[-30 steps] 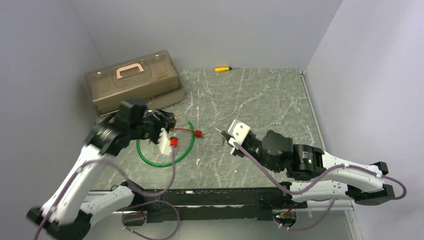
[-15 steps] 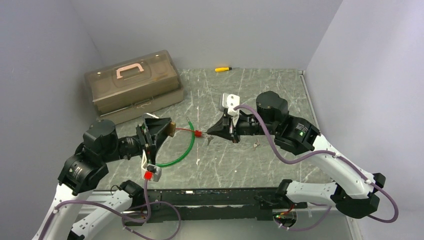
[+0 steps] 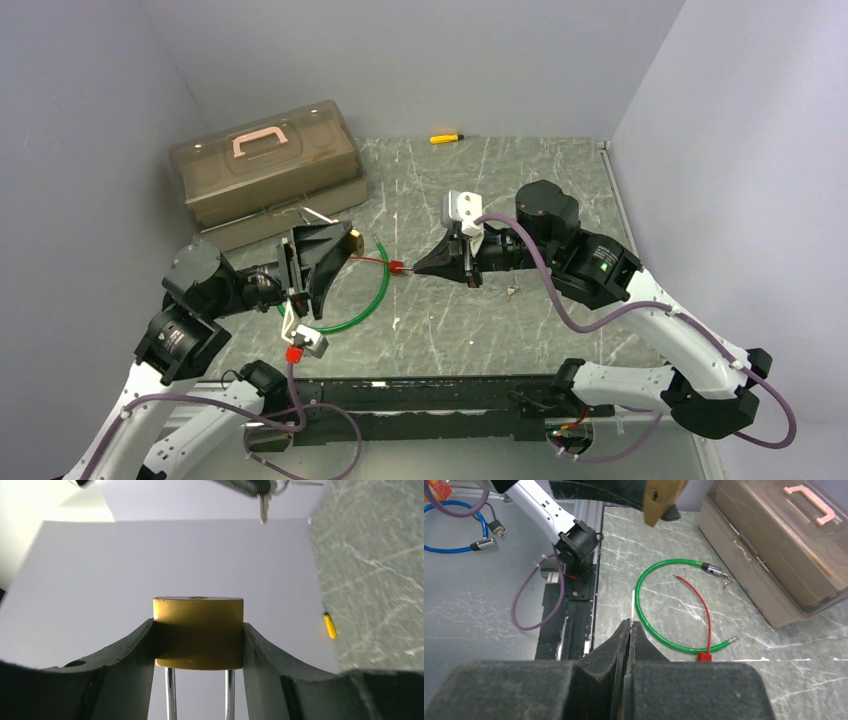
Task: Unlock with the key
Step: Pick up the lock from the center of the board.
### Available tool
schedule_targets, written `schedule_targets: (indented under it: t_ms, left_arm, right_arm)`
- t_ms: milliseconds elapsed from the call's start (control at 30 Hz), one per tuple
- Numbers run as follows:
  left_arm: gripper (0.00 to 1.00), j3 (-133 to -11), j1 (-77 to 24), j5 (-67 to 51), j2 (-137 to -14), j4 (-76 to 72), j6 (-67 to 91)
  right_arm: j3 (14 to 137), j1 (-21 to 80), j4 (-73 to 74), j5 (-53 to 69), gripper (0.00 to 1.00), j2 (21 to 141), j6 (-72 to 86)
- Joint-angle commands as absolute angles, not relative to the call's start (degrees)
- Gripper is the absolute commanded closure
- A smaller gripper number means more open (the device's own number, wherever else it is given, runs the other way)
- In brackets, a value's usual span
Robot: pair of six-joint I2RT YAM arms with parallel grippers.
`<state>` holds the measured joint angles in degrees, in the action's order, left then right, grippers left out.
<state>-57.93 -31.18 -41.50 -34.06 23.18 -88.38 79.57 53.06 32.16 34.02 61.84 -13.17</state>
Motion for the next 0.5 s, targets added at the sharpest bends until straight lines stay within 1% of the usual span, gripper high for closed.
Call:
schedule_targets:
  t_ms: [0, 67, 167, 467]
  left_arm:
    - [1.0, -58.6, -34.7, -47.8, -32.2, 12.8, -95.4]
    - [1.0, -58.9, -37.7, -46.7, -32.2, 14.4, -98.8]
    - [1.0, -58.5, -41.3, -44.9, -32.5, 12.8, -99.0]
    - [1.0, -56.7, -42.6, -48.0, -33.2, 7.3, -95.7]
  right_arm:
    - [78.8, 52.8, 26.1, 33.8, 1.0, 58.9, -15.3]
    - [77.8, 52.7, 24.4, 33.9, 1.0, 58.0, -15.5]
    - [77.2, 52.8, 23.6, 34.7, 1.0, 57.1, -15.6]
    - [74.6, 52.8, 22.9, 34.9, 1.0, 53.9, -17.4]
